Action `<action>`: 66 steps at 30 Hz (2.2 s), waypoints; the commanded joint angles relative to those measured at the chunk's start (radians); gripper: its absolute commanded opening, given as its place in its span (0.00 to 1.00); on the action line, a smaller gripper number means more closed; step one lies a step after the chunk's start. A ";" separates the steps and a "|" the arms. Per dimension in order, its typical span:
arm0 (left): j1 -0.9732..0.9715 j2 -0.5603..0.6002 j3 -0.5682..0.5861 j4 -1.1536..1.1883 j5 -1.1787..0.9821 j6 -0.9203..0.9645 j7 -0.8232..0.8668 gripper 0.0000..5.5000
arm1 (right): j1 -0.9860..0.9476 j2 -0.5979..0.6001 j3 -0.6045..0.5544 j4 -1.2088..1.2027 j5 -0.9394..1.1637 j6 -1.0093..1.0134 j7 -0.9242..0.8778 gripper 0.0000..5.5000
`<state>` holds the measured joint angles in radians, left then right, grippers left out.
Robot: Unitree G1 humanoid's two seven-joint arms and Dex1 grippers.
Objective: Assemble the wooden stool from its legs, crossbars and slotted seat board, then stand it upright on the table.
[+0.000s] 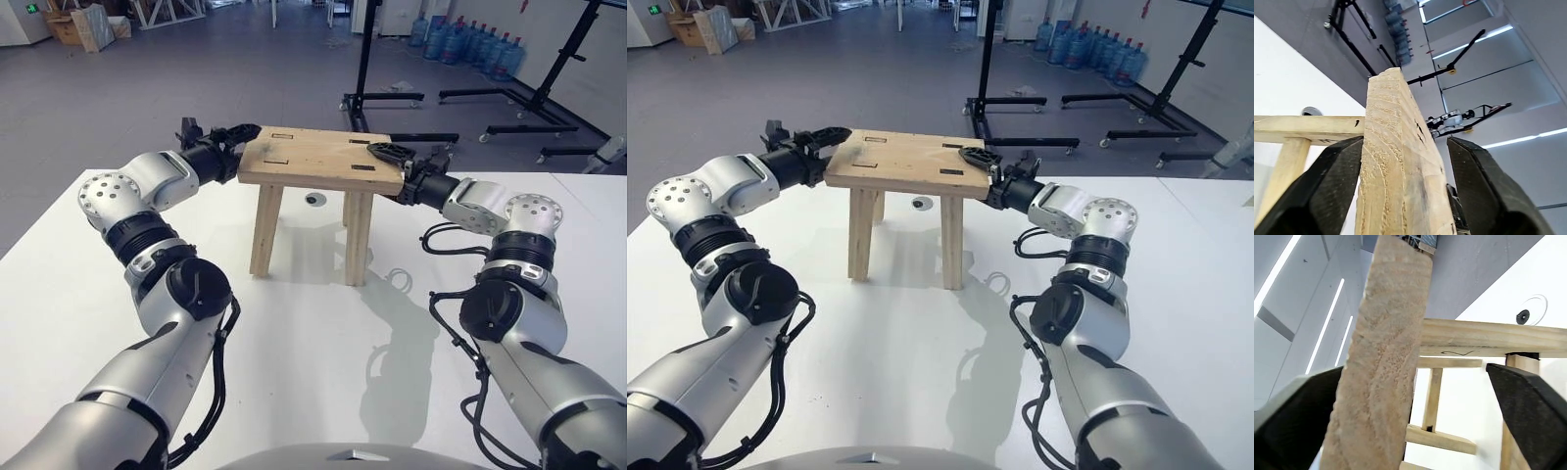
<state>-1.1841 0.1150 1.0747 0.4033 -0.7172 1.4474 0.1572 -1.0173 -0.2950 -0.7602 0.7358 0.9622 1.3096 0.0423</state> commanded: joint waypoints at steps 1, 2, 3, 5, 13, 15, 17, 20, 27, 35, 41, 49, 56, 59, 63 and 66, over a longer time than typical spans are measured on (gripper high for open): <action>-0.026 0.058 -0.018 -0.010 -0.058 -0.011 -0.037 0.62 | -0.094 -0.053 0.013 0.020 -0.008 -0.018 0.005 0.97; -0.008 0.070 -0.019 -0.016 -0.059 -0.005 -0.036 0.62 | -0.103 -0.077 0.013 0.022 -0.011 -0.024 0.012 0.97; 0.015 0.074 -0.022 -0.021 -0.058 0.005 -0.035 0.62 | -0.115 -0.097 0.015 0.024 -0.014 -0.030 0.017 0.97; 0.054 0.071 -0.040 -0.026 -0.058 0.015 -0.042 0.62 | -0.132 -0.117 0.028 0.027 -0.019 -0.035 0.029 0.97; 0.369 0.204 -0.389 -0.155 0.137 -0.437 -0.301 0.62 | 0.038 -0.162 0.199 -0.206 -0.221 -0.350 0.122 0.97; 0.390 0.200 -0.334 -0.207 0.113 -0.590 -0.327 0.62 | 0.155 -0.115 0.224 -0.298 -0.328 -0.562 0.075 0.97; 0.396 0.185 -0.284 -0.251 0.069 -0.701 -0.341 0.62 | 0.273 -0.035 0.224 -0.369 -0.402 -0.724 -0.001 0.97; 0.481 0.161 -0.390 -0.283 0.164 -0.889 -0.370 0.62 | 0.396 0.071 0.298 -0.400 -0.528 -0.901 -0.089 0.97; 0.714 0.049 -0.553 -0.292 0.286 -1.139 -0.360 0.62 | 0.536 0.193 0.461 -0.464 -0.761 -1.197 -0.182 0.97; 0.728 0.051 -0.582 -0.257 0.265 -1.167 -0.332 0.62 | 0.615 0.218 0.523 -0.507 -0.832 -1.279 -0.187 0.97; 0.716 0.058 -0.593 -0.230 0.262 -1.169 -0.309 0.62 | 0.630 0.232 0.531 -0.508 -0.838 -1.305 -0.191 0.97; 0.716 0.062 -0.617 -0.230 0.253 -1.178 -0.305 0.62 | 0.629 0.236 0.548 -0.495 -0.856 -1.330 -0.192 0.97; 0.707 0.062 -0.624 -0.218 0.252 -1.187 -0.300 0.62 | 0.619 0.234 0.550 -0.475 -0.859 -1.344 -0.197 0.97; 0.708 0.062 -0.626 -0.217 0.251 -1.191 -0.299 0.62 | 0.615 0.231 0.551 -0.469 -0.860 -1.348 -0.200 0.97; 0.710 0.062 -0.634 -0.218 0.256 -1.199 -0.300 0.62 | 0.613 0.229 0.551 -0.463 -0.861 -1.354 -0.200 0.97; 0.712 0.061 -0.642 -0.224 0.258 -1.201 -0.298 0.62 | 0.616 0.228 0.552 -0.467 -0.862 -1.355 -0.200 0.97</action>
<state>-0.4652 0.1674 0.4436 0.1761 -0.4610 0.2503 -0.1488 -0.3930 -0.0629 -0.2068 0.2662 0.1104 -0.0381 -0.1503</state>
